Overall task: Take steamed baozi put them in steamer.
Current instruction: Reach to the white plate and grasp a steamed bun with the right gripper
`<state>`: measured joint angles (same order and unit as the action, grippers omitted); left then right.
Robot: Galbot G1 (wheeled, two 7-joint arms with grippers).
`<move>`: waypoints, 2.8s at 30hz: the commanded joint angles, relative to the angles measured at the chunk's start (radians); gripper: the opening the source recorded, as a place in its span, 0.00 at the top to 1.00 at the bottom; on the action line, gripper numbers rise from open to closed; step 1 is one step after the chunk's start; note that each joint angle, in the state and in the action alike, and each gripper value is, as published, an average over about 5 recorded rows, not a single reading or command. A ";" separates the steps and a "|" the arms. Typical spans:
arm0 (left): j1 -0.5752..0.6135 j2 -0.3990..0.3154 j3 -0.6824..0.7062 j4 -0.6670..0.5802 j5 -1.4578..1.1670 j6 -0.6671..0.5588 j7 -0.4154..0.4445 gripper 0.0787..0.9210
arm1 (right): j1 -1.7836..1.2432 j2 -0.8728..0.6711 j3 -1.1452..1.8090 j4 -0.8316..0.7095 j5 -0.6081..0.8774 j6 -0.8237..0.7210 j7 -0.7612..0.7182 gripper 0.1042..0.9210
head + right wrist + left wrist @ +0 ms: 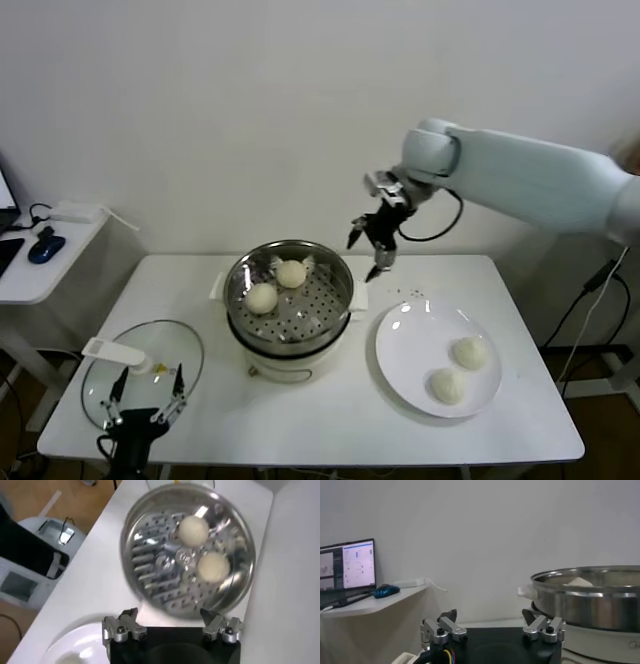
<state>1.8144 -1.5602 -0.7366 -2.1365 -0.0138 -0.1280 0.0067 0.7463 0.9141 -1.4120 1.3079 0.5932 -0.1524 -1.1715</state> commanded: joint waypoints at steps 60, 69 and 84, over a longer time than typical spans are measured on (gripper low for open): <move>0.009 -0.012 0.008 0.011 -0.013 0.006 0.001 0.12 | -0.673 -0.254 0.322 0.039 -0.509 0.034 0.034 0.12; 0.007 -0.011 0.008 0.013 -0.015 0.006 0.000 0.12 | -0.671 -0.252 0.321 0.038 -0.508 0.033 0.031 0.34; 0.005 -0.008 0.002 0.014 -0.019 0.008 0.000 0.12 | -0.522 -0.294 0.312 0.128 -0.483 0.069 0.003 0.36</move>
<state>1.8197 -1.5704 -0.7342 -2.1221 -0.0324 -0.1219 0.0069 0.1322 0.6353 -1.0919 1.3841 0.1024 -0.1018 -1.1573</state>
